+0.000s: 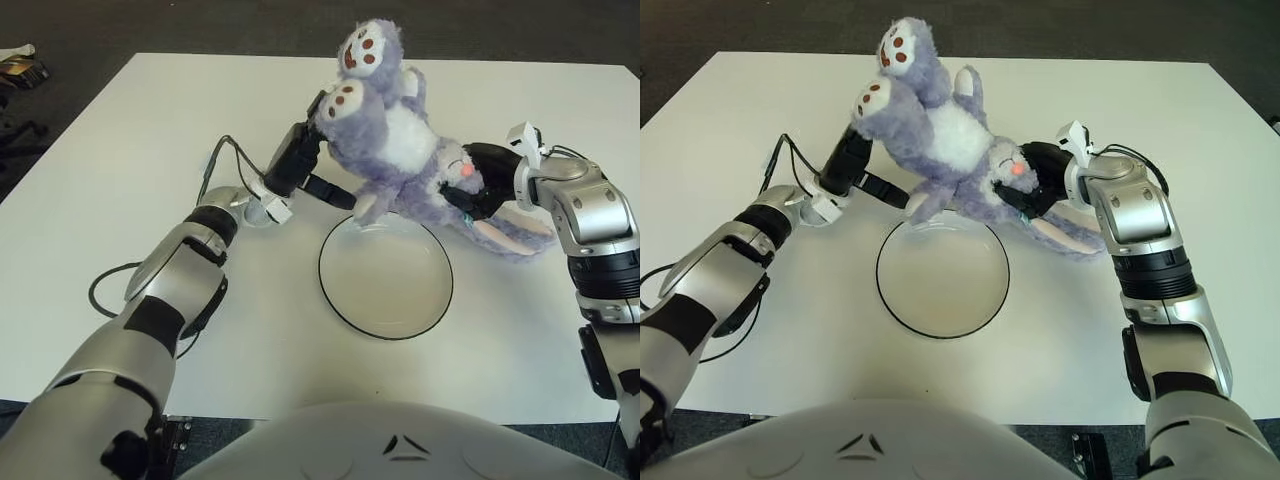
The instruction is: Put the doll into the plate.
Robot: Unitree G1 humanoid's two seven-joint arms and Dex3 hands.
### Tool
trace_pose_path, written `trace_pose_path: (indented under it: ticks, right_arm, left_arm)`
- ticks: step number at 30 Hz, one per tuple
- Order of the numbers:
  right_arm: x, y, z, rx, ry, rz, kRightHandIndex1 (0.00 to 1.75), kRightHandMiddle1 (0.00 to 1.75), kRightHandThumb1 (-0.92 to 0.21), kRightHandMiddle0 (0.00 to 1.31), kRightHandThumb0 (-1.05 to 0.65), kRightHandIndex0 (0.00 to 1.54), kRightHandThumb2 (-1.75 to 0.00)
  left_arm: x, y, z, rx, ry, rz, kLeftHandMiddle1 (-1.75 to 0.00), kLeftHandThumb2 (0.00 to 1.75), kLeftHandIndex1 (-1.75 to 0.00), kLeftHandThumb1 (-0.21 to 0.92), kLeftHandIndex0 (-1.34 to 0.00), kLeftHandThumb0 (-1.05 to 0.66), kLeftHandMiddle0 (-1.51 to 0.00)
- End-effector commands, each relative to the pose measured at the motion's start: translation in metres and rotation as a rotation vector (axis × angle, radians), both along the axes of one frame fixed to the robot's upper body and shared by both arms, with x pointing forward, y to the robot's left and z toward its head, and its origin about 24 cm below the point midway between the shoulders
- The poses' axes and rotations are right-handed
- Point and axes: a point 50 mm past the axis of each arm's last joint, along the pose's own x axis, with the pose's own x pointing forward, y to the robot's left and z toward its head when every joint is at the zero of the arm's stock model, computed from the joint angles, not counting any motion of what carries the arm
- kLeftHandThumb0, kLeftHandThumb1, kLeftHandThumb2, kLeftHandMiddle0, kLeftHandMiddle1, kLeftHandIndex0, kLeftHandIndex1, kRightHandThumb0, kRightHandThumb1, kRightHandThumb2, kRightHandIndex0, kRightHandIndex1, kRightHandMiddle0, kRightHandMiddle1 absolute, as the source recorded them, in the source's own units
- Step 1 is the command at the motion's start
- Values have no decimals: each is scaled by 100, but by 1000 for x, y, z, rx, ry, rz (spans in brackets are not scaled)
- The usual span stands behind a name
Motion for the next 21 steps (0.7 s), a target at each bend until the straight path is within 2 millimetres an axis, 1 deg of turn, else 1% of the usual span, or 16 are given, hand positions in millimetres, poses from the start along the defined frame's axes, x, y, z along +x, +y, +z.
trace_pose_path:
  ticks: [1,3,5,6,9,13,16,21]
  right_arm:
    - [1,3,9,-3,-44,25,175,175,-12,94,55,77,-156]
    - [1,3,9,-14,-49,24,175,175,-12,94,55,77,-156]
    - [0,3,9,-26,-53,24,175,175,-12,94,55,77,-156]
    - [0,3,9,-25,-52,25,175,175,-12,94,55,77,-156]
    - [0,3,9,-12,-46,29,175,175,-12,94,55,77,-156]
    - [0,4,10,0,-45,34,175,175,-12,94,55,77,-156]
    - [1,4,10,7,-49,39,175,175,-12,94,55,77,-156]
    - [0,4,10,12,-51,46,175,175,-12,94,55,77,-156]
  left_arm:
    - [3,-4,12,-2,-97,39,-48,65,-70,64,0,-74,-13]
    - [4,-4,13,-1,-161,92,-46,64,-65,66,0,-75,-12]
    - [6,-5,12,9,-259,167,-40,58,-53,72,0,-76,-10]
    - [7,-5,12,14,-300,195,-38,57,-51,73,0,-77,-10]
    - [9,-5,9,29,-356,228,-31,49,-39,82,0,-81,-8]
    - [10,-5,7,40,-406,240,-25,42,-33,89,0,-84,-7]
    - [10,-5,6,49,-440,239,-22,43,-29,91,0,-86,-6]
    - [12,-5,6,72,-470,233,-13,56,-13,92,0,-93,-1]
